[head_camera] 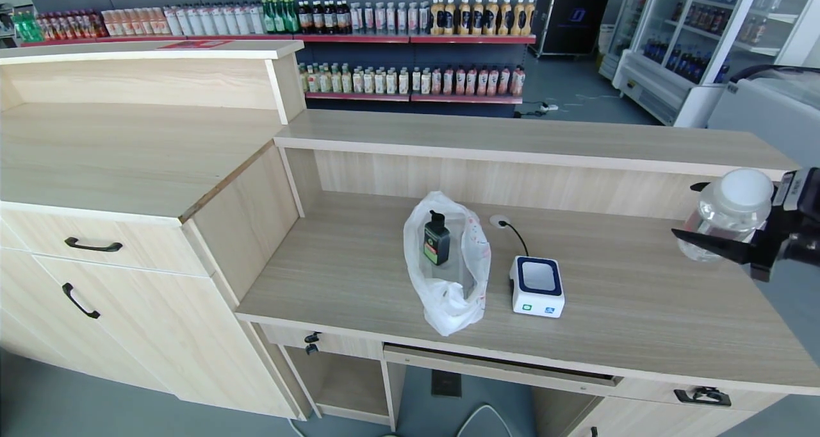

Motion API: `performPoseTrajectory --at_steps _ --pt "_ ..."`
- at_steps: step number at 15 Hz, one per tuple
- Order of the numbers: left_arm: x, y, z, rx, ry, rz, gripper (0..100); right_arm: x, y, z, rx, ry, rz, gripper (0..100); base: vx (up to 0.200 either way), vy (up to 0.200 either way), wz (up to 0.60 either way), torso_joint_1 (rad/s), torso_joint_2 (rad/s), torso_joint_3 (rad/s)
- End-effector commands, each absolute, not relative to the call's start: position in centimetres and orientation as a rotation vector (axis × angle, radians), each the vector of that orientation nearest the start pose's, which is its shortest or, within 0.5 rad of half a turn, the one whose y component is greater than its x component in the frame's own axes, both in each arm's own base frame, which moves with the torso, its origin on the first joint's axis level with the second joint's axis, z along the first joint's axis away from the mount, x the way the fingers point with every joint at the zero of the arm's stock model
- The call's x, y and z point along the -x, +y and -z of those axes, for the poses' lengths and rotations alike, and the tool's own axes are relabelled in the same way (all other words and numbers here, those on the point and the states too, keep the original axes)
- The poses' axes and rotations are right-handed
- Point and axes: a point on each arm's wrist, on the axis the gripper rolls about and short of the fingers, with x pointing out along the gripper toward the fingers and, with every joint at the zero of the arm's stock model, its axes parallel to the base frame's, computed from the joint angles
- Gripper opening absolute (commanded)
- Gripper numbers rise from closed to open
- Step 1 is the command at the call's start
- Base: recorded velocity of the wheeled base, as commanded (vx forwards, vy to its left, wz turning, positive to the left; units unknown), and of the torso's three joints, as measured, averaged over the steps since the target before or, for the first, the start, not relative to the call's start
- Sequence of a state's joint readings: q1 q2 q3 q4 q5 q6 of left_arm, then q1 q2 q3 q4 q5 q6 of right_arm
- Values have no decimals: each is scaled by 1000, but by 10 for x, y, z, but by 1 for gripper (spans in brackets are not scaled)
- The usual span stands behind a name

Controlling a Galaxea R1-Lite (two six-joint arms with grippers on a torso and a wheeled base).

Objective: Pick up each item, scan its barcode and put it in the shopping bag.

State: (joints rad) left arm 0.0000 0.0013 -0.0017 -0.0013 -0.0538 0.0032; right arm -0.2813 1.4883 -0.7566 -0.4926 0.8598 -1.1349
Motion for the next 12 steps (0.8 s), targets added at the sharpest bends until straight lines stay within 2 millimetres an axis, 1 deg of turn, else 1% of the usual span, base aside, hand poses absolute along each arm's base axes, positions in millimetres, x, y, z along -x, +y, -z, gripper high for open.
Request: performPoseTrajectory --at_steps 1,4,6,8,9,10,12 --pt "23 -1 -76 -3 -2 54 100 -258 -85 -191 994 -87 -563 0 0 0 0 0 0 0" --pt "23 -1 -76 -3 -2 55 100 -270 -90 -187 1033 -125 -538 0 0 0 0 0 0 0" --pt "23 -1 -76 -3 -2 54 100 -276 -92 -181 1040 -133 -542 0 0 0 600 2 0 5" --pt "23 -1 -76 -3 -2 54 100 -286 -94 -175 1097 -178 -522 0 0 0 600 -2 2 2" --pt "23 -1 -76 -3 -2 54 100 -291 -92 -170 1100 -194 -533 0 0 0 600 2 2 2" --pt "23 -1 -76 -3 -2 54 100 -294 -93 -165 1103 -204 -542 0 0 0 0 0 0 0" --pt "23 -1 -76 -3 -2 54 100 -307 -96 -145 1115 -257 -581 0 0 0 0 0 0 0"
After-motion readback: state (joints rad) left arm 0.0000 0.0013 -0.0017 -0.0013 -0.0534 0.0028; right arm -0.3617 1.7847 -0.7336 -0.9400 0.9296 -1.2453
